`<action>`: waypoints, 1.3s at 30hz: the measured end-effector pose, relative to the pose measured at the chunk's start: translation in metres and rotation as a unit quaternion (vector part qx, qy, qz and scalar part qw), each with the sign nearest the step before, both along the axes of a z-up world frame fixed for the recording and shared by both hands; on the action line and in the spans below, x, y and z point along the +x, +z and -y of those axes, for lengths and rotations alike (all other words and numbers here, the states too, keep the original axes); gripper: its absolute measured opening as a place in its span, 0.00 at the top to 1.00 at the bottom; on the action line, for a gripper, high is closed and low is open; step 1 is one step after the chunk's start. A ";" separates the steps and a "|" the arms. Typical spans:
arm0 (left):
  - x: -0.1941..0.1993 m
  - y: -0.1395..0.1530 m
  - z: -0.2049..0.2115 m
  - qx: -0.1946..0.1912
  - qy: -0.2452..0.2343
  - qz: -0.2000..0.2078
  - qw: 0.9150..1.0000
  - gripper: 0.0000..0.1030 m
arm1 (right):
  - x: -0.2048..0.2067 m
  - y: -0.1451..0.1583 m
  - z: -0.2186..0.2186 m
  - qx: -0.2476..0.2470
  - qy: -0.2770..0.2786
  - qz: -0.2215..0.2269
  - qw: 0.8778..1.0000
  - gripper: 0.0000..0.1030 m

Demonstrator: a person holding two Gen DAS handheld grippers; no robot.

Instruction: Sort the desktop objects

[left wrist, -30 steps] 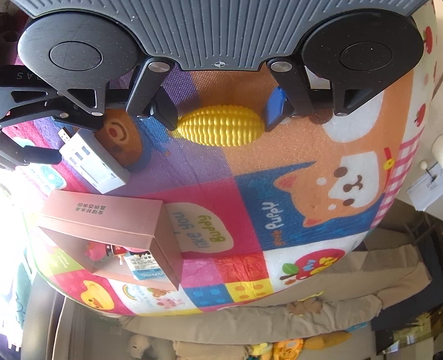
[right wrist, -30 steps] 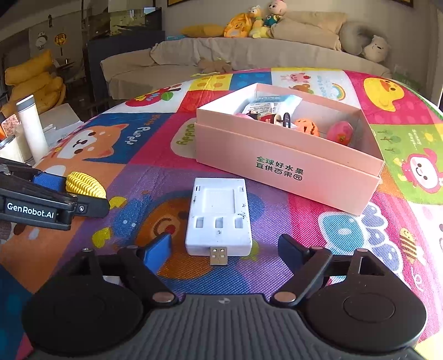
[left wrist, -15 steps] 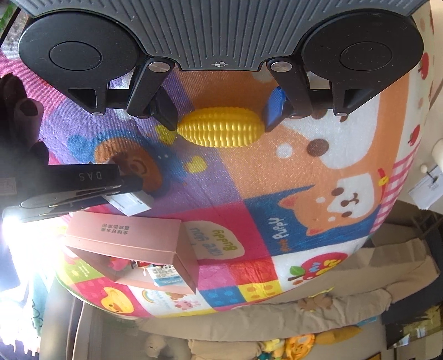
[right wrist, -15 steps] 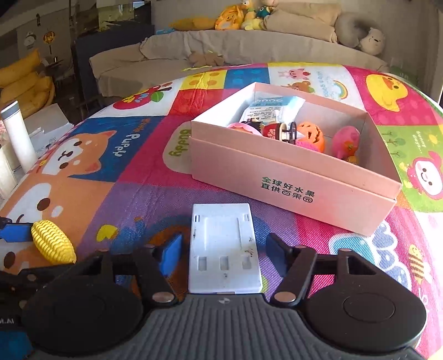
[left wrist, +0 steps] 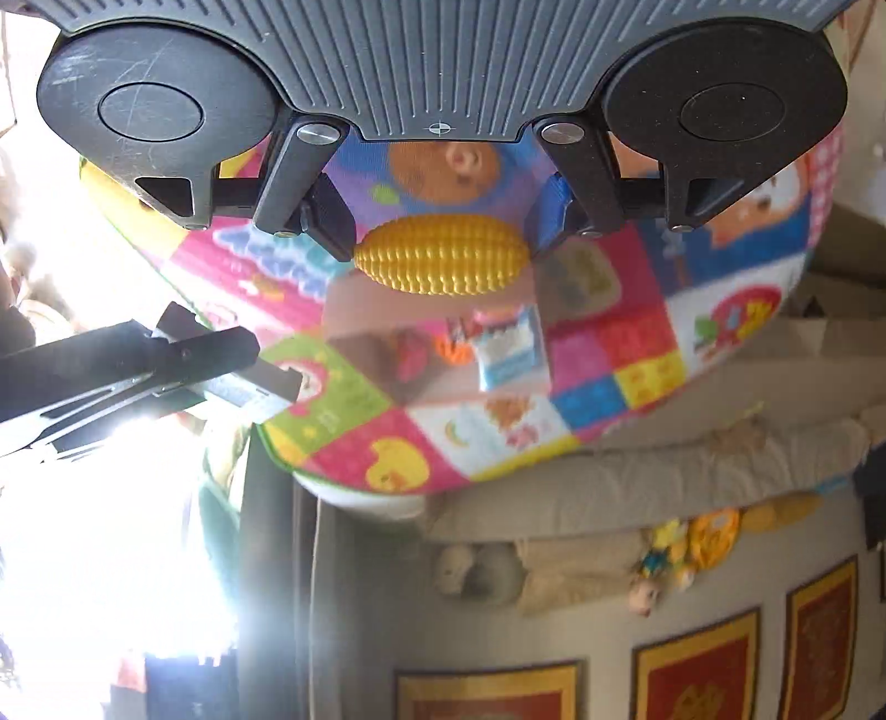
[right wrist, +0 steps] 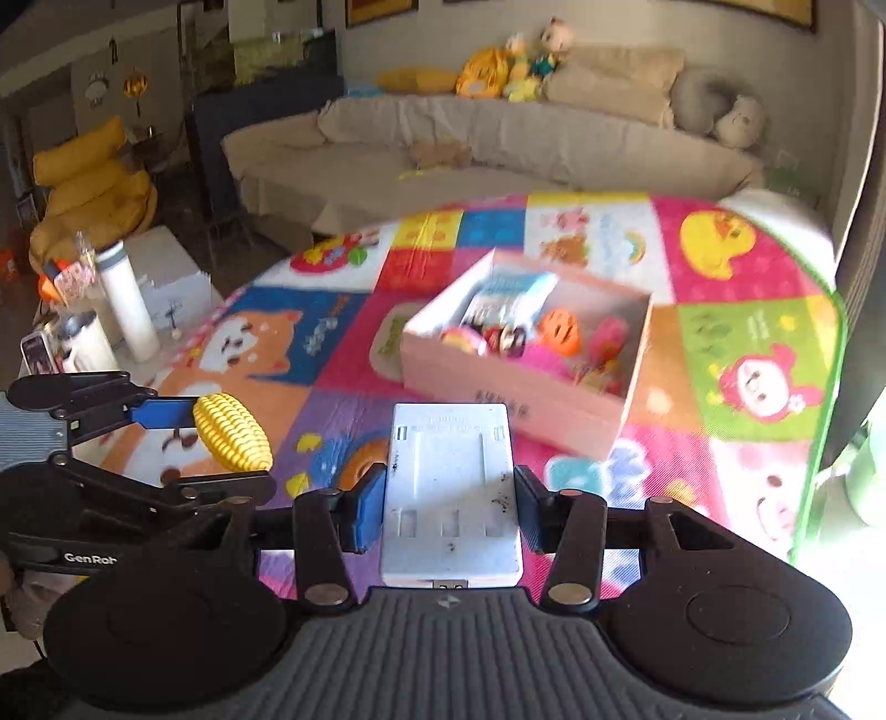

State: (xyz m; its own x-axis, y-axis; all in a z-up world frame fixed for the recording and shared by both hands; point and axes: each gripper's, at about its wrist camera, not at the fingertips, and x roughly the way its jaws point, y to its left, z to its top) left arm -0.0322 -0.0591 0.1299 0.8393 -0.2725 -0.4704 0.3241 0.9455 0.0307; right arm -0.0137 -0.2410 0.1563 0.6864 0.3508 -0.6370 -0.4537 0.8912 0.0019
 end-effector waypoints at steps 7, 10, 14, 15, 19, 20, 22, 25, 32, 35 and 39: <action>0.103 0.010 0.045 -0.011 -0.009 0.010 1.000 0.30 | 0.058 0.057 0.035 0.043 -0.062 0.065 0.995 0.54; 0.153 -0.006 0.061 -0.002 0.000 -0.002 1.000 0.30 | 0.111 0.046 0.036 0.055 -0.084 0.055 0.993 0.54; 0.187 -0.027 0.061 0.012 0.020 -0.033 0.999 0.18 | 0.182 0.017 0.027 0.080 -0.110 0.042 0.990 0.52; 0.187 -0.031 0.055 0.013 0.028 -0.035 0.999 0.12 | 0.197 0.009 0.025 0.085 -0.119 0.030 0.989 0.52; 0.163 -0.048 0.025 0.030 0.066 -0.039 0.997 0.05 | 0.213 -0.019 0.031 0.102 -0.138 0.009 0.985 0.37; 0.156 -0.052 0.019 0.029 0.073 -0.042 0.996 0.02 | 0.208 -0.025 0.032 0.103 -0.144 0.010 0.984 0.31; 0.141 -0.063 0.010 0.022 0.079 -0.052 0.995 0.02 | 0.193 -0.037 0.034 0.099 -0.150 0.014 0.984 0.28; 0.113 -0.080 0.001 0.015 0.079 -0.072 0.994 0.00 | 0.163 -0.052 0.035 0.096 -0.146 0.013 0.985 0.20; 0.071 -0.124 -0.023 -0.003 0.103 -0.109 0.989 0.00 | 0.087 -0.098 0.011 0.070 -0.142 -0.007 0.987 0.00; 0.063 -0.128 -0.033 -0.020 0.122 -0.104 0.987 0.00 | 0.072 -0.122 -0.003 0.069 -0.144 -0.042 0.986 0.00; 0.063 -0.131 -0.034 0.001 0.128 -0.114 0.985 0.00 | 0.064 -0.145 -0.018 0.060 -0.175 -0.055 0.981 0.00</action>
